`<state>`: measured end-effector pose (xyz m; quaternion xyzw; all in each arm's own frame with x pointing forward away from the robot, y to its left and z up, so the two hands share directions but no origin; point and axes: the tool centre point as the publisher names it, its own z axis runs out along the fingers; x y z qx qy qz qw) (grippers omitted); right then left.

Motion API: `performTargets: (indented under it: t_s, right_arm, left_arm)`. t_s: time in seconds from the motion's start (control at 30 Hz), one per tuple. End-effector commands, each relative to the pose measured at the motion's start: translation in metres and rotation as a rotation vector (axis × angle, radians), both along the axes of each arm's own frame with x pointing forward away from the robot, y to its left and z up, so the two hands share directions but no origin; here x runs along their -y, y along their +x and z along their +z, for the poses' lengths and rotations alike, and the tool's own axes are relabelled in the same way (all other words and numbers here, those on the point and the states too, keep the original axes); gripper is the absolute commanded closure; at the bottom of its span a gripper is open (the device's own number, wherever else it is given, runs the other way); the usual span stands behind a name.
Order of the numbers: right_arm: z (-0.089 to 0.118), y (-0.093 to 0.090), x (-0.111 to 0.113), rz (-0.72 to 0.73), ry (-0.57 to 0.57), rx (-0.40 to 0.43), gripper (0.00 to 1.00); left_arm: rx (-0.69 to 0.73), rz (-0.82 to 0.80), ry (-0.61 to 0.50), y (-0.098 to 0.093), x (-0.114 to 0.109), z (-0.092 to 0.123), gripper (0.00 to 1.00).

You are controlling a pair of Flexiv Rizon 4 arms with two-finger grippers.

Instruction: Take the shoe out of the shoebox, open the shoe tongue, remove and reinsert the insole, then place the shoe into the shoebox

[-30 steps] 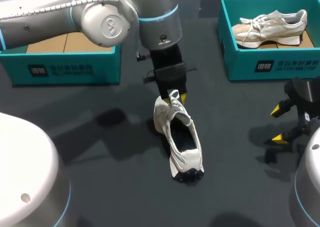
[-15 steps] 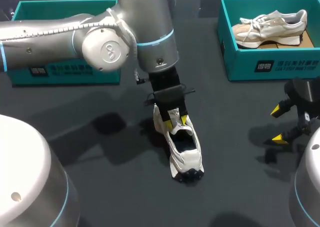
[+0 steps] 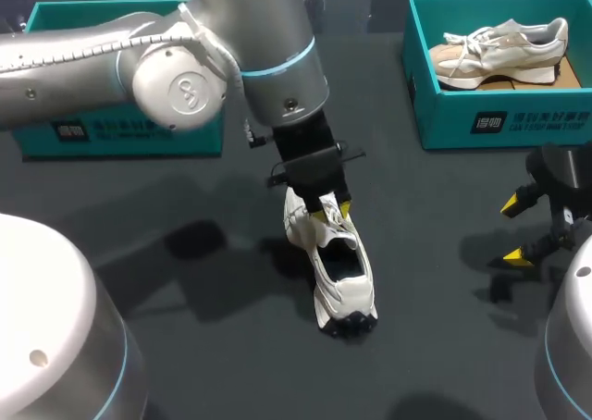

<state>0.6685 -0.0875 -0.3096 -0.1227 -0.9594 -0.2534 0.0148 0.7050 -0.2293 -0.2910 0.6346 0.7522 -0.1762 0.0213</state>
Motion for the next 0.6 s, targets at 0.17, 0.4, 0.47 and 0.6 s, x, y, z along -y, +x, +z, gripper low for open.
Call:
performTargets:
  t_s: [0.17, 0.4, 0.47, 0.6]
  right_arm:
    - [0.0, -0.001, 0.0, -0.001, -0.002, 0.001, 0.0]
    - [0.0, -0.001, 0.0, -0.001, -0.002, 0.001, 0.0]
    - [0.0, -0.001, 0.0, -0.001, -0.002, 0.001, 0.0]
    - [0.0, -0.001, 0.0, -0.001, -0.002, 0.001, 0.0]
  left_arm:
    - [-0.028, -0.005, 0.033, -0.023, 0.021, -0.045, 0.76]
    - [-0.033, 0.03, 0.059, -0.039, 0.013, -0.061, 0.75]
    - [-0.029, 0.039, 0.055, -0.041, 0.01, -0.057, 0.75]
    - [0.008, 0.057, 0.037, -0.039, 0.006, -0.036, 0.74]
